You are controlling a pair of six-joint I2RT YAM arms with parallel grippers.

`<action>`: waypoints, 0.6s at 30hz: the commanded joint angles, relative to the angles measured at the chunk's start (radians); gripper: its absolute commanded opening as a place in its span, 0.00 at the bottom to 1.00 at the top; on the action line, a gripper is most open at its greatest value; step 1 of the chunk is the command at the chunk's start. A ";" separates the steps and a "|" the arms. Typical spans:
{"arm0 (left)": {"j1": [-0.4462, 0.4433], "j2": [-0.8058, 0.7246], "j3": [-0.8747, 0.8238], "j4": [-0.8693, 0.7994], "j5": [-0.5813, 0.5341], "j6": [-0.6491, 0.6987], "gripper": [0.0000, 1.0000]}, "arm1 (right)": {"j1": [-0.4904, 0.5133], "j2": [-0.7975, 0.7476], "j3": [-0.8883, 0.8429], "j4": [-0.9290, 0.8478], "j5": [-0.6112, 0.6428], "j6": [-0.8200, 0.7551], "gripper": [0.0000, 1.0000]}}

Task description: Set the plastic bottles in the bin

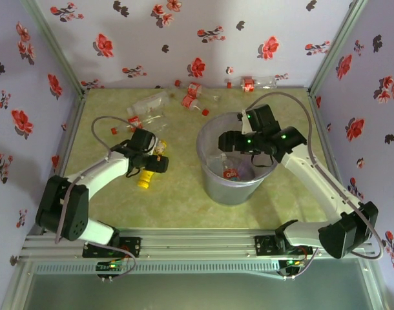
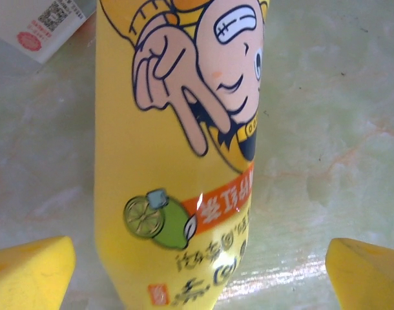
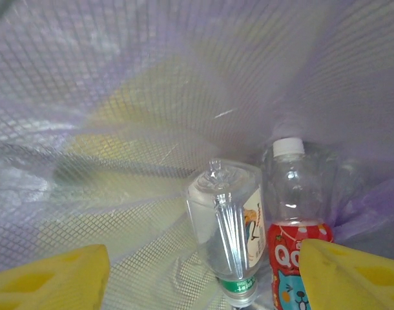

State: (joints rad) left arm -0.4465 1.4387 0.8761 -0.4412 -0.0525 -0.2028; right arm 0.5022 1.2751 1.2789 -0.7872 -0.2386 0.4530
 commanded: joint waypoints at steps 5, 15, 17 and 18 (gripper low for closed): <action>0.007 -0.059 -0.014 -0.088 -0.017 -0.042 1.00 | -0.031 -0.035 0.061 -0.035 0.036 -0.048 0.78; 0.000 0.034 -0.039 -0.111 0.035 -0.178 0.91 | -0.051 -0.057 0.082 -0.017 0.049 -0.062 0.78; 0.000 0.039 -0.047 -0.108 0.035 -0.192 0.84 | -0.052 -0.054 0.082 -0.005 0.047 -0.061 0.78; -0.001 0.043 -0.047 -0.105 0.037 -0.198 0.79 | -0.053 -0.053 0.082 0.000 0.046 -0.060 0.78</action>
State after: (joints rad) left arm -0.4465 1.4662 0.8406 -0.5396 -0.0322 -0.3492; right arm 0.4564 1.2358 1.3327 -0.8017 -0.2081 0.4107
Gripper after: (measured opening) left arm 0.816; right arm 0.779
